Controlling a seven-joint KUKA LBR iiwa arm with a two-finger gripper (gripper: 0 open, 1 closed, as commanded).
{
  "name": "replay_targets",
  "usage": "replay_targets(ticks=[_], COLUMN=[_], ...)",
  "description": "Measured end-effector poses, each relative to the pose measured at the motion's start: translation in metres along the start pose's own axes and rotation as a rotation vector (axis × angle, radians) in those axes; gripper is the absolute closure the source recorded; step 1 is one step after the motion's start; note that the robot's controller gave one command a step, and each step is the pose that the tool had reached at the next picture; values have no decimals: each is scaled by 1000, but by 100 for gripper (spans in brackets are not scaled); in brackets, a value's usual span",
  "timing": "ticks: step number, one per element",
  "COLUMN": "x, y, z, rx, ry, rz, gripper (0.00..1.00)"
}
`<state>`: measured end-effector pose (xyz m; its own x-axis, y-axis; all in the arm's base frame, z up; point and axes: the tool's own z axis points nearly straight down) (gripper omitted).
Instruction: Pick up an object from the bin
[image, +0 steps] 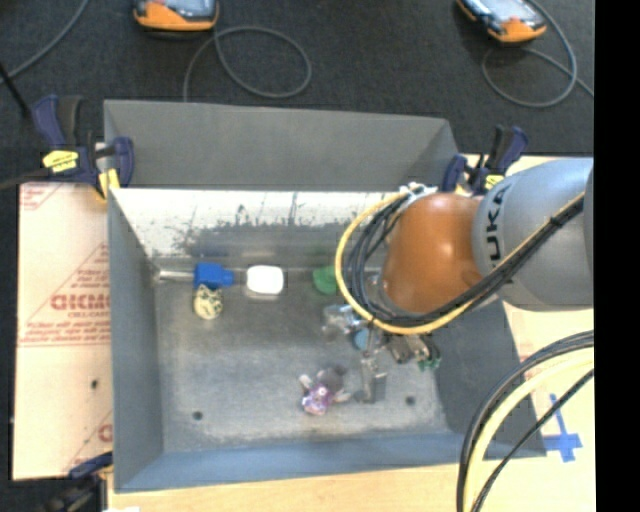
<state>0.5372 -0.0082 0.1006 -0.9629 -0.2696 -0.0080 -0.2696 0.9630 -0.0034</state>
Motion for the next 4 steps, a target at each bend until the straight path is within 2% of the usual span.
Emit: replay_targets(ticks=[1, 2, 3, 4], x=[33, 34, 34, 36], y=[9, 9, 9, 20], z=[30, 30, 30, -13], rx=[1, 1, 1, -2], ry=[-5, -4, -4, 3], rz=[-158, -158, -158, -110], gripper=[100, 0, 0, 0])
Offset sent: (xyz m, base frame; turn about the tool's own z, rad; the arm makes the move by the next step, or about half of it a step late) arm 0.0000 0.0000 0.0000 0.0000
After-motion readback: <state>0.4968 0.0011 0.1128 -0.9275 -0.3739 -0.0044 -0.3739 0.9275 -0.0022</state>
